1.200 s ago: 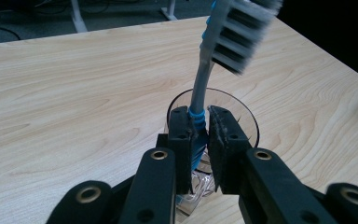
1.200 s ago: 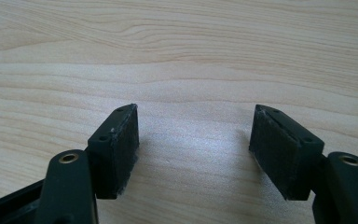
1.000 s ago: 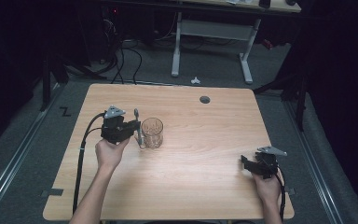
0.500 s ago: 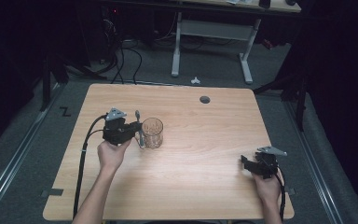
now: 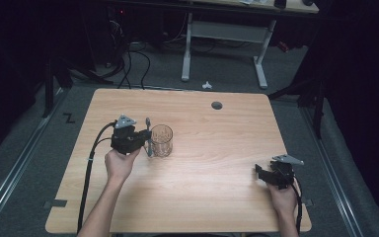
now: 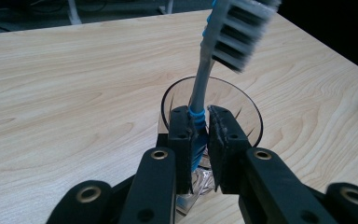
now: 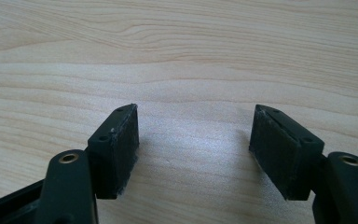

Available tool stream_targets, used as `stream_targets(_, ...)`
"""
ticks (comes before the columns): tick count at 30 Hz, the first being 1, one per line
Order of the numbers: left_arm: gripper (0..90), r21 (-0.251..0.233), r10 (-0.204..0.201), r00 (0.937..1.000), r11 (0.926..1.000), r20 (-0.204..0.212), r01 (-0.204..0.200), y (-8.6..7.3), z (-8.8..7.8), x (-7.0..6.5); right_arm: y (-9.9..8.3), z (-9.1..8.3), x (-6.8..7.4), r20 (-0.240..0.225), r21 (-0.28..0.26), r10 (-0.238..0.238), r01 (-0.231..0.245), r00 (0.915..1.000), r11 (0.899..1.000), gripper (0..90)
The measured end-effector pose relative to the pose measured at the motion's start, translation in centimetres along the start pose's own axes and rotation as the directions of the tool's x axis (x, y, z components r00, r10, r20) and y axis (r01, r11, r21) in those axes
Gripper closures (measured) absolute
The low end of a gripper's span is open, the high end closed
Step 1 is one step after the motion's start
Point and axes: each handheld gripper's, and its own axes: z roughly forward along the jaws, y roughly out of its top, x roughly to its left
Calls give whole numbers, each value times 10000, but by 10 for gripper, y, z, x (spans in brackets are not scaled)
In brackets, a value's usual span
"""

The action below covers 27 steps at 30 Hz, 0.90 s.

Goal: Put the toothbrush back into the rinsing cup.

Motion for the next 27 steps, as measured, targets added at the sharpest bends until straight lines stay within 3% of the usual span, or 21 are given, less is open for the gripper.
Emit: stream_targets(27, 795, 186, -164, 9999, 9997, -35, 164, -7, 3, 4, 0, 0, 0, -9, -3, 12, -12, 10000, 10000, 330)
